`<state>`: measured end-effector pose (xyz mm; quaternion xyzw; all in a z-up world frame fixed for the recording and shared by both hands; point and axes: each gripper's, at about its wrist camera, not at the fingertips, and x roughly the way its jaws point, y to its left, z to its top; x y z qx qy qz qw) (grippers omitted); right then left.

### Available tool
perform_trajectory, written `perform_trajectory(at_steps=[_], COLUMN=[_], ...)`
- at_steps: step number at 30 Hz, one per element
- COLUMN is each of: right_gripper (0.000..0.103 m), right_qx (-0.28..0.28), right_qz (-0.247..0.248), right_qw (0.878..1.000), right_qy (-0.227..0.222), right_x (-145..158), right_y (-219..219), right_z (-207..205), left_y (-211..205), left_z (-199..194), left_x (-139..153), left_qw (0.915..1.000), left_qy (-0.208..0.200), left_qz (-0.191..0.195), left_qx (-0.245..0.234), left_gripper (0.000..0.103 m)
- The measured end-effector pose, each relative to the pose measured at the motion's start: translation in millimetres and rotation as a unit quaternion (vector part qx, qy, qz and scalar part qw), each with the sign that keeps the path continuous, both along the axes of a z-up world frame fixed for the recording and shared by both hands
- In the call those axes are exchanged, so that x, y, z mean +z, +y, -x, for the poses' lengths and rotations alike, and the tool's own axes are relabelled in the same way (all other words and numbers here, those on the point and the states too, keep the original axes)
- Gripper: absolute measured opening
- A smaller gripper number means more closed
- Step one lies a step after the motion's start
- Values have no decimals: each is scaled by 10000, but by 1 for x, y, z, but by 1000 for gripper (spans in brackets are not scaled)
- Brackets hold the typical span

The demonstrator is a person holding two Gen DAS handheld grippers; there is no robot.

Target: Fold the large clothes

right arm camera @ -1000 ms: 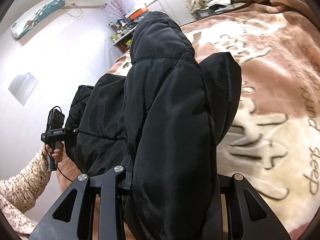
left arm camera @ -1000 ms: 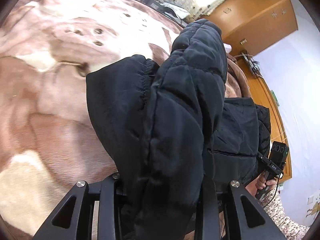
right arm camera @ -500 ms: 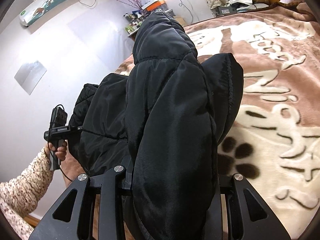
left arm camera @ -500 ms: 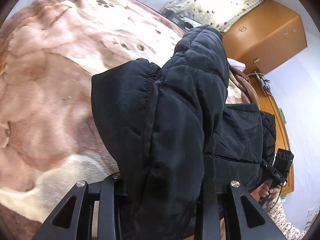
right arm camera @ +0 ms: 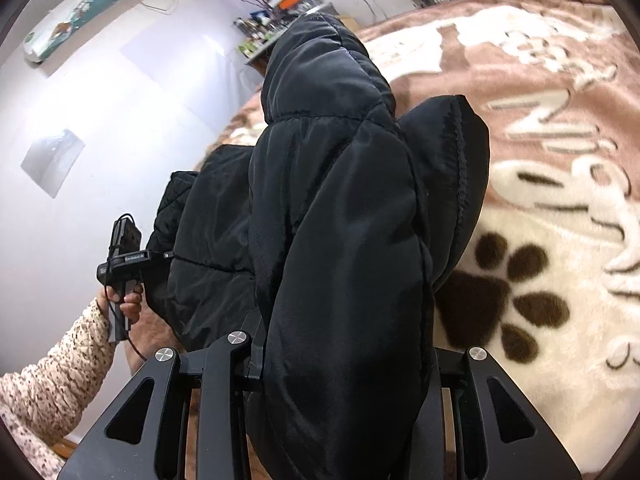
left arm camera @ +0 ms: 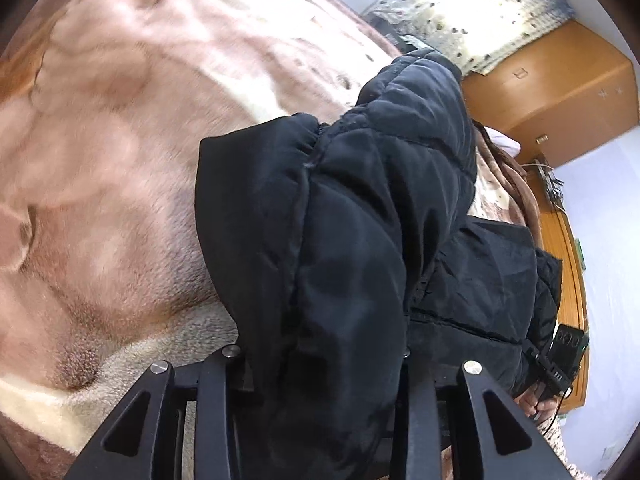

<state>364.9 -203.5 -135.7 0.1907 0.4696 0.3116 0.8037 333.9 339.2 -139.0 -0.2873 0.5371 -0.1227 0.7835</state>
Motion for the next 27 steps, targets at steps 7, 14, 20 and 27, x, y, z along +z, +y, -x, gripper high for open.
perform_trajectory(at_steps=[7,14,20,27], right_gripper=[38,42,52,61], right_qx=[-219,-229,-327,-409], right_qz=[62,179,213,446], right_qw=[9995,9993,9985,9968], right_qy=[220,251,385,524], right_x=[-26,-22,-23,-19], right_y=[-6,-3,0,2], right_z=[5,13,13,13], left_y=[4,-1,-7,-8], left_z=[-7,-12,-16,-16], left_x=[-10,-18,-18,-15], left_qw=[10000,9998,9998,9995], left_qy=[85,167,192,273], left_qz=[-25,-91,-73,-57], left_qx=[-45,-9,15,143], left_gripper=[43,54,60,64])
